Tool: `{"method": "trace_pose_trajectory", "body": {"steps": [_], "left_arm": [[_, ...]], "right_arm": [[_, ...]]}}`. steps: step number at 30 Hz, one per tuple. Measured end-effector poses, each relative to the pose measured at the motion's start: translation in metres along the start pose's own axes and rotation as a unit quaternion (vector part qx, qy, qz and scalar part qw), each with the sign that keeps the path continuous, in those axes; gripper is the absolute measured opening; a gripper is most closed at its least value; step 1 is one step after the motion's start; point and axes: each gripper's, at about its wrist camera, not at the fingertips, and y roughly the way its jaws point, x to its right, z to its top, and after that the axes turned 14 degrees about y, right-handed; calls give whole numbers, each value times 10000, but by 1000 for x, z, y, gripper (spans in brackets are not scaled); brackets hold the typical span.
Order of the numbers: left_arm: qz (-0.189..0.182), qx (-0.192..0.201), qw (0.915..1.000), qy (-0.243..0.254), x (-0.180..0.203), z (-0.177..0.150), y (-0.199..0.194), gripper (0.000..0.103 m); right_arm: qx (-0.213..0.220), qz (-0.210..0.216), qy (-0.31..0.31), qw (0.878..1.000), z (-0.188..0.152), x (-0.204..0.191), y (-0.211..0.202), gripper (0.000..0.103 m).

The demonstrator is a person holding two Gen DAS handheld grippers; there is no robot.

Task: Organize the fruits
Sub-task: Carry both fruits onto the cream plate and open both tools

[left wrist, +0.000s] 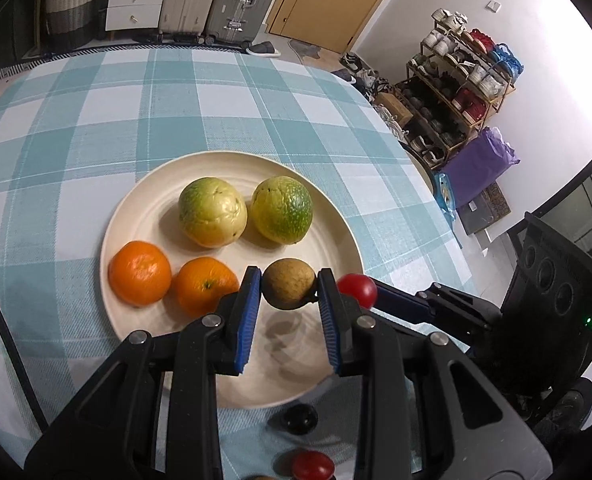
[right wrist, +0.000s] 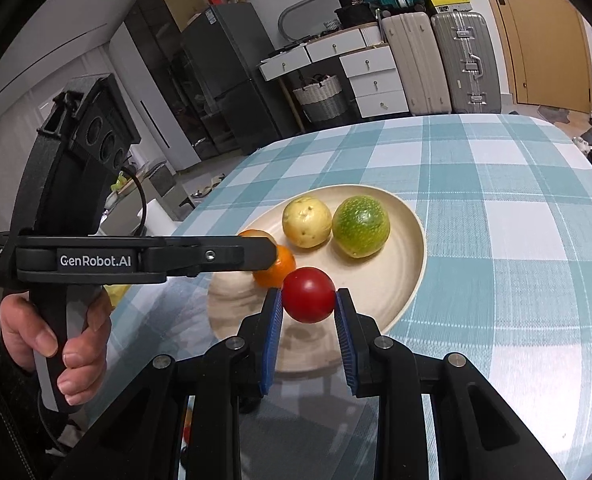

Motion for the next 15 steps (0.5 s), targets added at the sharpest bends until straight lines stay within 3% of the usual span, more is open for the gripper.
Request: {"method": "trace_pose_trajectory", "body": {"steps": [15], "left_arm": [[-15,34,9999,-169,-14,17,16,26]], "right_arm": [[-239,-130,161,9995,11,15,29,27]]}}
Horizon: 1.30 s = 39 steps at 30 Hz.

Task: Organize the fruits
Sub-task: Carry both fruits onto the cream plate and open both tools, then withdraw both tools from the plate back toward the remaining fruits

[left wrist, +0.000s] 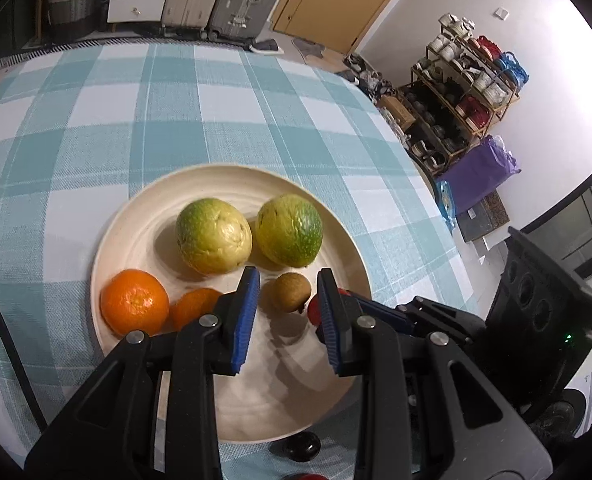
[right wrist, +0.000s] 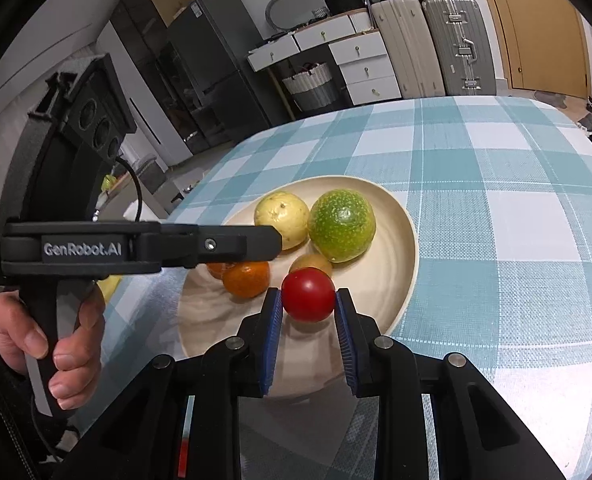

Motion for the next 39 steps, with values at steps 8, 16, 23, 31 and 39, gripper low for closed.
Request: {"method": "trace_pose_trajectory", "body": {"steps": [8,16,23,31,39], "left_arm": [[160,104,9998,44,2,-6,-17,26],[350,221,9991,102,12,-30,-43,26],[544,379,9975,238,28,-59,-67,27],[793,412,9958,212,40,-92,-83,39],[1087,580,9919,294,55,-118,-101,73]], "right_arm": [[287,-10,18,9996,4,-5,-8,51],[574,-29,78,9983,-5,-6,-33,59],[840,69,-25,9964,-18,-14,-60,70],[965,140,-99,9952,-36,-25,-76,85],[903,175,-115,9957,-52,-30,-81,88]]}}
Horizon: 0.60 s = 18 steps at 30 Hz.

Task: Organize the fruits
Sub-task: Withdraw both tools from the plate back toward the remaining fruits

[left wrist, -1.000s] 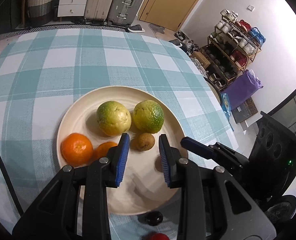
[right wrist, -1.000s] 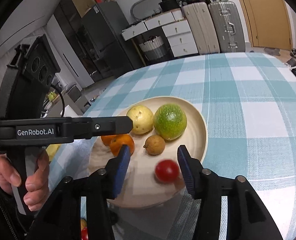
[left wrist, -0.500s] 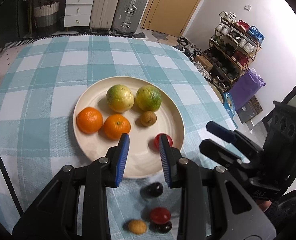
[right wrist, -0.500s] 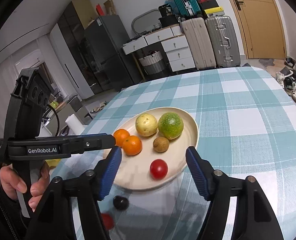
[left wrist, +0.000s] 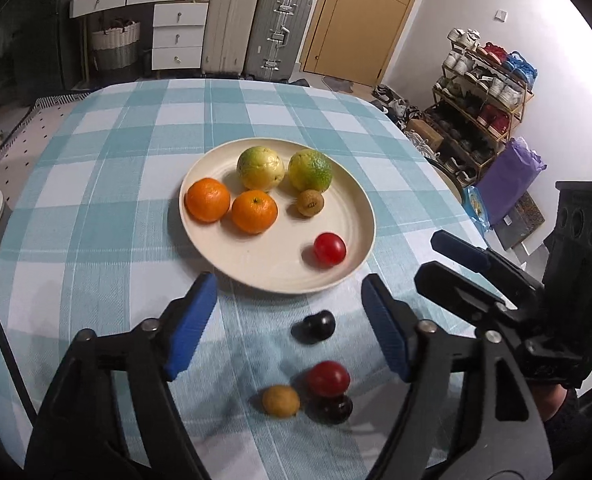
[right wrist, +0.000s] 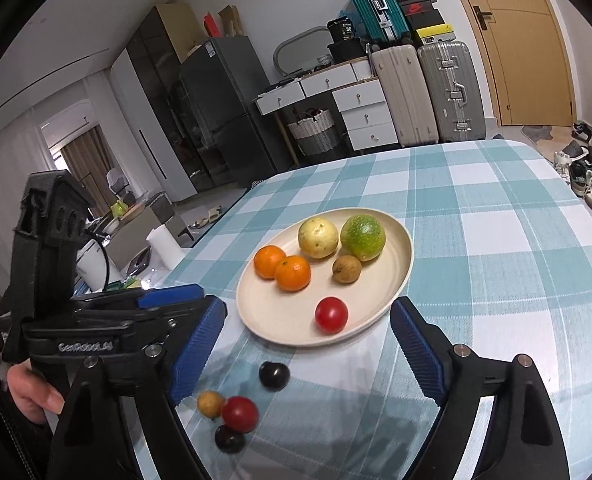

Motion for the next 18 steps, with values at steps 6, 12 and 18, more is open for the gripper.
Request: {"method": "trace_pose_trajectory", "body": {"steps": [6,12,18], "left_arm": [[151,-161,9997,-87,-1,-12,1,78],[319,-286,9990,-113,-2,-28,2,80],[646,-449,9967,-198,-13,-43,3,85]], "right_arm": [[-83,2,52,10000,-8,0,-2,88],[-178,-29,70,9998,-17,0,-4,88],[-310,-33,67,9995,-26,-1,-3,88]]}}
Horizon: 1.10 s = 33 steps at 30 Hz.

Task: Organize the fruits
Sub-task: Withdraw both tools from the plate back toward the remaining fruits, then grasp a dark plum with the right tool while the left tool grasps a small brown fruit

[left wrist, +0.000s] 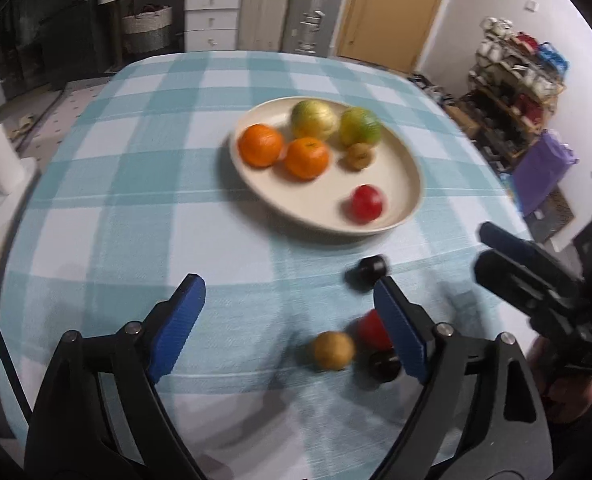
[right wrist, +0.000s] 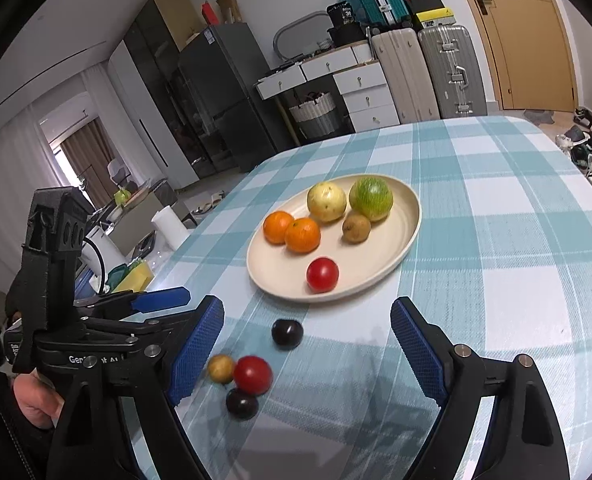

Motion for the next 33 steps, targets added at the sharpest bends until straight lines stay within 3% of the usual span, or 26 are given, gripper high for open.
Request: {"method": "trace_pose_trajectory", "body": {"steps": [6,10,19,28,33], "left_arm": [[58,-63,9998,-193,-14,-14,0,89],[299,-107,9992,-239,-20,-22,0,96],[106,-26,9996,-263,-27,-28,0,100],[-44,24,9998,-211,-28,-31,3,100],[-331,306,9983,-358,-31,-33,-5,100]], "right_arm": [[-194,-10,0,9998,-9,-1,7,88],[-351,-55,38,9994,-13,-3,17,88],[-695,-119,102,9975,-13,-5,43,86],[-936,-259,120,9952,-12,-6,64,64],[-1026,-227,97,9944,-13,-9,71,48]]}}
